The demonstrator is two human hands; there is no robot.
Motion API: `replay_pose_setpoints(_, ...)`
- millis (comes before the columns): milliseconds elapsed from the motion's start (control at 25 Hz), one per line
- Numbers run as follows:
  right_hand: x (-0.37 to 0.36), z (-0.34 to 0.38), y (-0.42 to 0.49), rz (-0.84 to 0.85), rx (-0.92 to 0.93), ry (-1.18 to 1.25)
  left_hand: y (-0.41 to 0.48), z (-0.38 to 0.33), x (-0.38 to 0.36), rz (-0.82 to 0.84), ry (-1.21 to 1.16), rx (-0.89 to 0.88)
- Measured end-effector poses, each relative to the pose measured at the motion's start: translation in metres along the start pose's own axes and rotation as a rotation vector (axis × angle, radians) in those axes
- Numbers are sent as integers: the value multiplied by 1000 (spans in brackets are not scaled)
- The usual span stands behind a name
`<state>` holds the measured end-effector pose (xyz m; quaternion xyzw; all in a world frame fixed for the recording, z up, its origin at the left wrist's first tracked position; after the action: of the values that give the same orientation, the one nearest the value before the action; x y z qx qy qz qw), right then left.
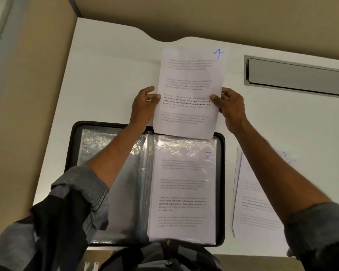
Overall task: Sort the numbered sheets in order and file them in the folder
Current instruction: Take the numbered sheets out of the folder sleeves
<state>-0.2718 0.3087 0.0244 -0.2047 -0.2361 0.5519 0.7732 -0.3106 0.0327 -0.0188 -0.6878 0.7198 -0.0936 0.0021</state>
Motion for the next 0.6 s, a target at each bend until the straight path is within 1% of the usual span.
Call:
replay_pose_setpoints(80,5,19,-3,33,73,27,-6,-10,1,37,-20,-65)
replay_pose_setpoints(200,12,40,-16,77,173,47,-13,-36,0,-18,-52,-154)
replay_pose_setpoints(320,24,48,-38,63,223,57,-26,-57,-7,-48,-82,-163)
replay_pose_setpoints(480,60,34,-83,-15,221,81,-71,-76,-22,14,-115,-152)
replay_pose_setpoints(600,100,-2,-127,-65,186,102,-126,-70,-42,101,-87,-117)
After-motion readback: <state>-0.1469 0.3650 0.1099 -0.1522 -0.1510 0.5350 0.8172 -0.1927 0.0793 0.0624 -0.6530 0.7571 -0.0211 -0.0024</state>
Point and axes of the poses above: each hand's wrist, its own y-axis towards the middle knuckle, its own x-axis out of the back of the hand, z = x × y, the point moved 1 cm from there along y, towards the middle knuckle, and after that the axes turned 14 degrees about -x, right-handed, at the moved point
